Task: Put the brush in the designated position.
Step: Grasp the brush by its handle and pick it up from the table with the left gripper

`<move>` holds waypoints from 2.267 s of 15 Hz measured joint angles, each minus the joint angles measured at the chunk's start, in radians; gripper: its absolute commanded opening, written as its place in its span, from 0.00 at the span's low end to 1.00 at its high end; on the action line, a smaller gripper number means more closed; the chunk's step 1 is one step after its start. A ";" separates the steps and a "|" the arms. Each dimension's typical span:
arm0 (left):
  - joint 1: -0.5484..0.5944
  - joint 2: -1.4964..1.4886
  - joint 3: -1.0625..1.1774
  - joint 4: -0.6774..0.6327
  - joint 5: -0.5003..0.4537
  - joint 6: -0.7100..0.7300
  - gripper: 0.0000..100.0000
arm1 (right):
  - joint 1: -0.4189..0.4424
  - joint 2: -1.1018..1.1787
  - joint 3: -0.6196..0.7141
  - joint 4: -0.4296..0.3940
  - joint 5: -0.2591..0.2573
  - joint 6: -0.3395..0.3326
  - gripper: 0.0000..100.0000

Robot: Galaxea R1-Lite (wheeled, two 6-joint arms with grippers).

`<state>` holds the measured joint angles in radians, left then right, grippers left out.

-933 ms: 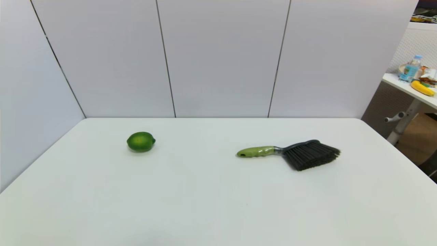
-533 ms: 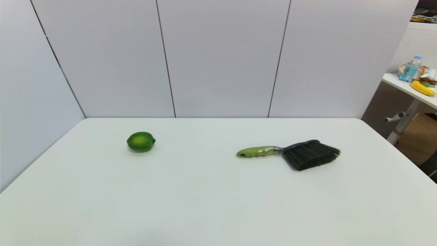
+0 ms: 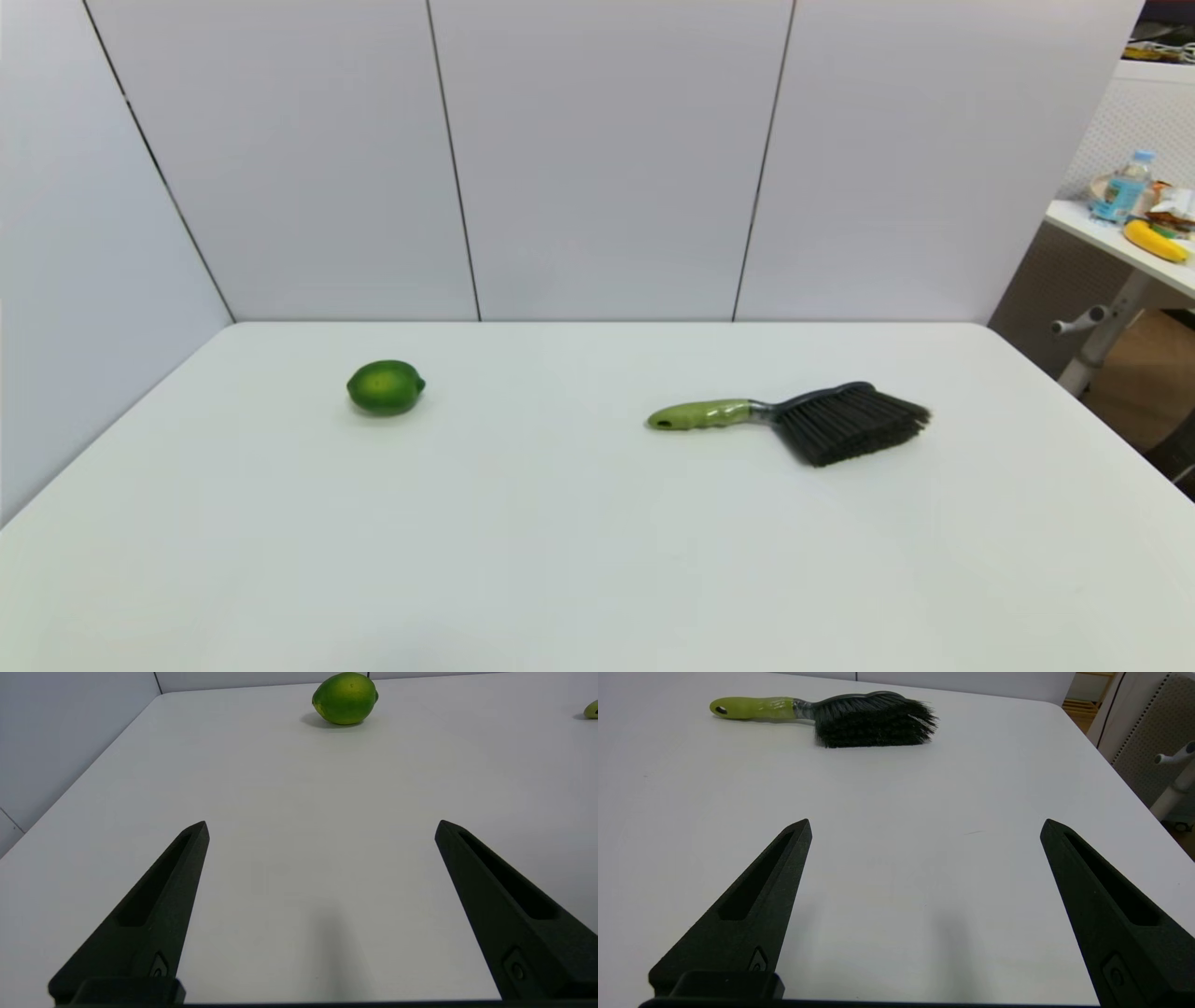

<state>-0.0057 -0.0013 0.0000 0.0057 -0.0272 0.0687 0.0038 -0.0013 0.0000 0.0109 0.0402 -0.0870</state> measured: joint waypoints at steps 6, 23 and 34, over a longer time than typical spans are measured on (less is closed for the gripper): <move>0.003 0.084 -0.076 0.005 0.020 -0.006 1.00 | 0.000 0.000 0.000 0.000 0.000 0.000 1.00; -0.375 1.289 -1.899 0.760 0.015 0.192 1.00 | 0.000 0.000 0.000 0.000 -0.001 0.000 1.00; -0.548 1.901 -1.986 0.755 -0.281 0.691 1.00 | 0.000 0.000 0.000 0.000 0.000 0.001 1.00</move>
<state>-0.5536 1.8998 -1.9860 0.7611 -0.3087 0.7596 0.0036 -0.0013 0.0000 0.0109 0.0398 -0.0864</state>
